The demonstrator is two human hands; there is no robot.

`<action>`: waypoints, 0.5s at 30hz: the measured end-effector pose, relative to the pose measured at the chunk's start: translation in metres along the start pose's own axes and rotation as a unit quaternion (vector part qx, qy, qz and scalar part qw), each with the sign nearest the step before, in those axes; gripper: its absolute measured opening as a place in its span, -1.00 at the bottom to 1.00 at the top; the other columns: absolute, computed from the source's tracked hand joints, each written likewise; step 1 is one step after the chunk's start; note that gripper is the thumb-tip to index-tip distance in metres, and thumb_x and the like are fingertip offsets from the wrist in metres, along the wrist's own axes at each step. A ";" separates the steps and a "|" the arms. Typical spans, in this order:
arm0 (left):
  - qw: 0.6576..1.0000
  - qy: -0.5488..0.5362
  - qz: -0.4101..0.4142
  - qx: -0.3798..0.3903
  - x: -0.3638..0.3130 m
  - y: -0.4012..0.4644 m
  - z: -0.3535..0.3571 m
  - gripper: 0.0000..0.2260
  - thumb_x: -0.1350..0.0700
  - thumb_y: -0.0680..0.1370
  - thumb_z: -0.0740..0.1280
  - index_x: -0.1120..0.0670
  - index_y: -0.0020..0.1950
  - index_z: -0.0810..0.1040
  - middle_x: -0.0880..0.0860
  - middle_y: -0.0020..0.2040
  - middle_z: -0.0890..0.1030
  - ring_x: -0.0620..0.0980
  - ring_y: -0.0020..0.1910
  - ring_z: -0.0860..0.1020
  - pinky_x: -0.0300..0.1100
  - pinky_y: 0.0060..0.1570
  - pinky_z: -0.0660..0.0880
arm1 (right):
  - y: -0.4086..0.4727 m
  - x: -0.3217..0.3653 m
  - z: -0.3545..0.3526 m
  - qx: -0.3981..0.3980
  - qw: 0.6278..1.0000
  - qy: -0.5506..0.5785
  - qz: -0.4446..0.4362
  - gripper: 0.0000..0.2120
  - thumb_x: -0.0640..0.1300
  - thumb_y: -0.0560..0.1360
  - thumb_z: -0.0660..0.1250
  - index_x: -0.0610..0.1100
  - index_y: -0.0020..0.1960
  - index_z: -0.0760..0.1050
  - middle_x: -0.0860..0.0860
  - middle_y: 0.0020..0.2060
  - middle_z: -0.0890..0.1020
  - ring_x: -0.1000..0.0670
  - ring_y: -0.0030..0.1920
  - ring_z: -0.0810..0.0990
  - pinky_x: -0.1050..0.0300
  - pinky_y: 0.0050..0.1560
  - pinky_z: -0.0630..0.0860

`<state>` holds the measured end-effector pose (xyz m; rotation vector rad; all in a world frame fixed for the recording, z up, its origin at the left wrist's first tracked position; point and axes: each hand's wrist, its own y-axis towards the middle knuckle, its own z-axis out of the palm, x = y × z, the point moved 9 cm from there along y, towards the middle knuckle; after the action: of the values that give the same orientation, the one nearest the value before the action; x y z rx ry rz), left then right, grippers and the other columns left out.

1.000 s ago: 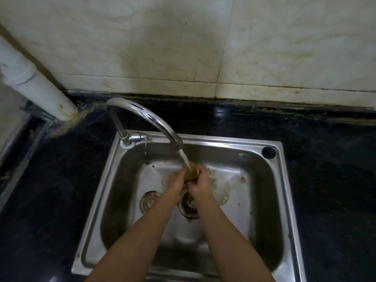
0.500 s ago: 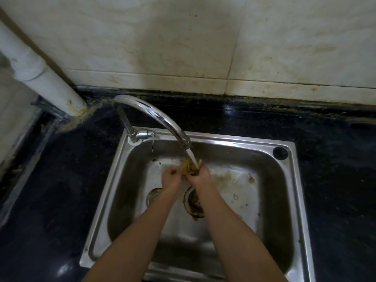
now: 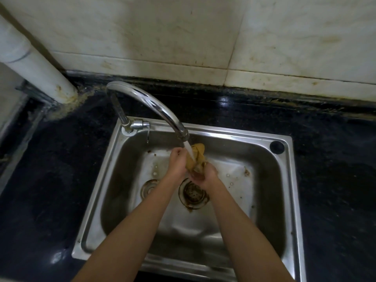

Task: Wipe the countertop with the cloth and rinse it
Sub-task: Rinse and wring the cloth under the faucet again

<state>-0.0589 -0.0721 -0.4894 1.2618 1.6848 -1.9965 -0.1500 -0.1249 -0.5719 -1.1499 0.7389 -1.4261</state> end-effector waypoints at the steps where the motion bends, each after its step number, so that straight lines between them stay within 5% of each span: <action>1: 1.000 -0.017 0.004 -0.002 0.000 0.000 -0.004 -0.91 0.18 0.60 0.15 0.12 0.08 0.40 0.15 -0.01 0.52 0.07 -0.03 0.52 -0.02 0.05 0.49 | -0.001 0.003 -0.002 0.010 1.000 0.000 -0.004 -0.68 -0.04 0.60 0.04 -0.18 0.02 0.51 -0.20 -0.04 0.59 -0.16 -0.01 0.55 -0.07 0.09 0.51; 3: 0.997 -0.072 -0.006 -0.005 0.002 -0.001 -0.014 -0.84 0.25 0.59 0.18 0.12 0.15 0.38 0.13 -0.03 0.52 0.05 -0.09 0.53 -0.05 -0.04 0.51 | -0.008 0.005 0.009 0.065 0.996 -0.062 -0.005 -0.64 0.13 0.57 0.08 -0.09 0.08 0.50 -0.18 0.03 0.59 -0.15 0.03 0.55 -0.10 0.16 0.47; 5: 0.991 -0.130 -0.035 -0.011 0.011 0.000 -0.025 -0.75 0.30 0.57 0.19 0.10 0.22 0.40 0.18 0.04 0.54 0.10 -0.05 0.54 -0.06 -0.06 0.52 | -0.012 0.006 0.019 0.085 0.954 -0.282 -0.055 -0.60 0.21 0.54 0.12 -0.02 0.20 0.46 -0.13 0.08 0.58 -0.10 0.05 0.55 -0.07 0.13 0.49; 8: 0.985 -0.156 -0.067 -0.017 0.021 -0.002 -0.034 -0.74 0.31 0.57 0.17 0.20 0.25 0.47 0.23 0.13 0.52 0.10 -0.06 0.55 -0.10 -0.11 0.53 | -0.013 0.016 0.033 0.053 0.781 -0.592 -0.192 -0.72 -0.09 0.60 0.11 -0.20 0.16 0.49 -0.14 0.06 0.59 -0.08 -0.02 0.54 0.04 0.06 0.50; 9: 0.986 -0.151 -0.070 -0.004 0.021 -0.005 -0.033 -0.74 0.31 0.58 0.16 0.24 0.25 0.46 0.24 0.13 0.52 0.07 -0.09 0.55 -0.12 -0.14 0.54 | -0.013 0.019 0.034 0.024 0.750 -0.624 -0.217 -0.74 -0.17 0.60 0.08 -0.22 0.14 0.49 -0.15 0.07 0.58 -0.09 0.00 0.52 0.13 0.01 0.44; 11: 0.987 -0.142 -0.072 0.021 0.018 -0.010 -0.030 -0.74 0.32 0.58 0.14 0.27 0.26 0.44 0.24 0.11 0.53 0.06 -0.08 0.55 -0.12 -0.09 0.54 | -0.014 0.026 0.028 -0.028 0.775 -0.589 -0.228 -0.73 -0.22 0.59 0.03 -0.19 0.12 0.49 -0.16 0.07 0.57 -0.11 0.02 0.52 0.18 -0.04 0.40; 15: 0.991 -0.107 -0.063 0.050 0.002 -0.015 -0.020 -0.75 0.30 0.61 0.10 0.26 0.23 0.45 0.18 0.04 0.56 0.09 0.03 0.53 0.00 0.15 0.46 | -0.024 0.010 0.026 -0.006 0.938 -0.327 -0.115 -0.63 0.02 0.63 -0.02 -0.07 -0.18 0.45 -0.05 -0.32 0.53 0.06 -0.39 0.46 0.28 -0.54 0.36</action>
<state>-0.0614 -0.0490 -0.4796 0.9503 1.6151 -2.2258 -0.1341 -0.1257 -0.5388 -1.6405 0.1437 -1.1091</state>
